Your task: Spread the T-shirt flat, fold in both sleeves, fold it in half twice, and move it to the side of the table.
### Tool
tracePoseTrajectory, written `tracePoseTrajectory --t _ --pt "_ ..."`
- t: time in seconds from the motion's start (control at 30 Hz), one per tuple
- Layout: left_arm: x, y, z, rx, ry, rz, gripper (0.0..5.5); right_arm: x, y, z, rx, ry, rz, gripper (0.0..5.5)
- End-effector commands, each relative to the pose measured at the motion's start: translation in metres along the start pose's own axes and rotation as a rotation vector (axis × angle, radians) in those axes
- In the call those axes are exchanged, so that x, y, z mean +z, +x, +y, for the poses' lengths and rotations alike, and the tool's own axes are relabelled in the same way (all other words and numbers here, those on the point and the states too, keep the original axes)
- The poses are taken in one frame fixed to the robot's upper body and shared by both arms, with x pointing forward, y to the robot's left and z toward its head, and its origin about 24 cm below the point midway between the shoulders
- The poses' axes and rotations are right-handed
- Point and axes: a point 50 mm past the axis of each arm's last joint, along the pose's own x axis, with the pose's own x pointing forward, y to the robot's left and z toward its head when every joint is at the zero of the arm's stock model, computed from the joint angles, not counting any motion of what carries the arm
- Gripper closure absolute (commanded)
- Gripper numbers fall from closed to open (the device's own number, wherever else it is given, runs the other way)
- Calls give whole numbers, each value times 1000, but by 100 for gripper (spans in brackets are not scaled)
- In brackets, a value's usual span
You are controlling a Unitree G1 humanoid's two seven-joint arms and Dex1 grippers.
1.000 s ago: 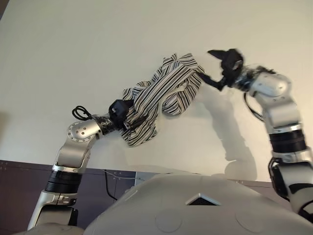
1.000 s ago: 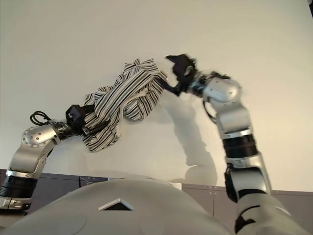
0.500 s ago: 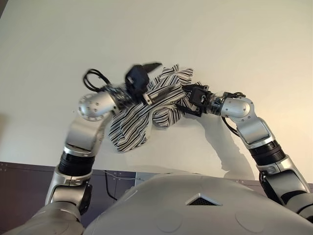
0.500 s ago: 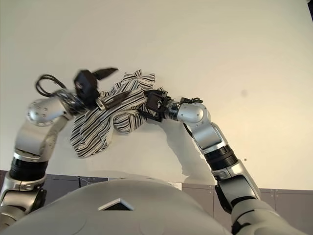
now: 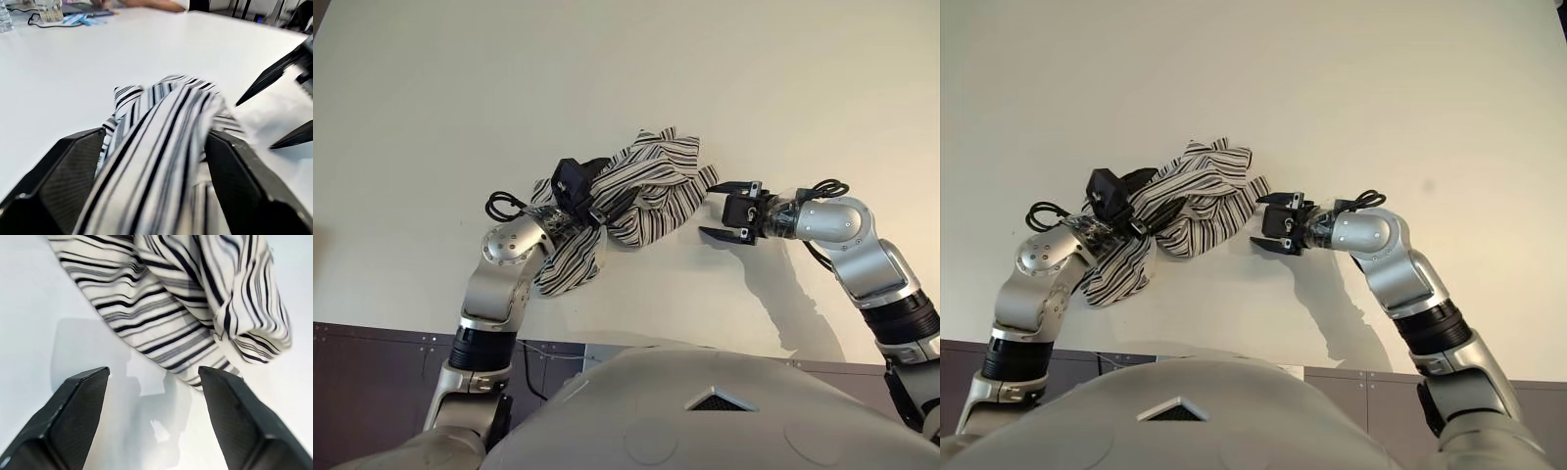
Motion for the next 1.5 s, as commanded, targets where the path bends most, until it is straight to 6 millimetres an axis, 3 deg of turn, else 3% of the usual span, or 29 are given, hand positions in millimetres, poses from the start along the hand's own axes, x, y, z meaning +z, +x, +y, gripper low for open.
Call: tracePoseTrajectory --t 0.03,0.17,0.37,0.43,0.53,0.63,0.7,0.8,0.9,1.13,1.23,1.33,1.5 --pt "-5 -9 -5 -39 12 69 190 38 10 -35 -166 86 -180 214" --pt "-6 -1 22 100 25 100 190 20 32 -31 -187 -19 -68 214" --pt "15 11 26 87 47 22 190 -15 46 -30 -271 -106 92 214" --pt "1 14 33 114 105 119 190 -11 53 -36 -321 -94 73 214" --pt "-16 14 34 89 133 204 190 -9 66 -57 -536 98 65 214" --pt "-42 2 33 54 240 352 190 9 59 -74 -669 319 -126 214" --pt "-52 -2 36 69 293 406 190 13 48 -76 -666 298 -186 214" --pt "-44 5 37 92 279 334 190 9 43 -55 -482 91 -164 214" --pt "-31 11 33 73 223 231 190 8 42 -30 -322 19 -164 214" --pt "-31 7 25 -9 177 220 190 19 59 -21 -266 23 -175 214" --pt "-30 8 24 -38 189 218 190 2 69 -5 -120 -16 -32 214" --pt "-25 8 35 33 210 206 190 -22 52 7 33 -45 124 214" --pt "-31 -4 55 204 215 239 190 -18 2 9 201 -98 145 214"
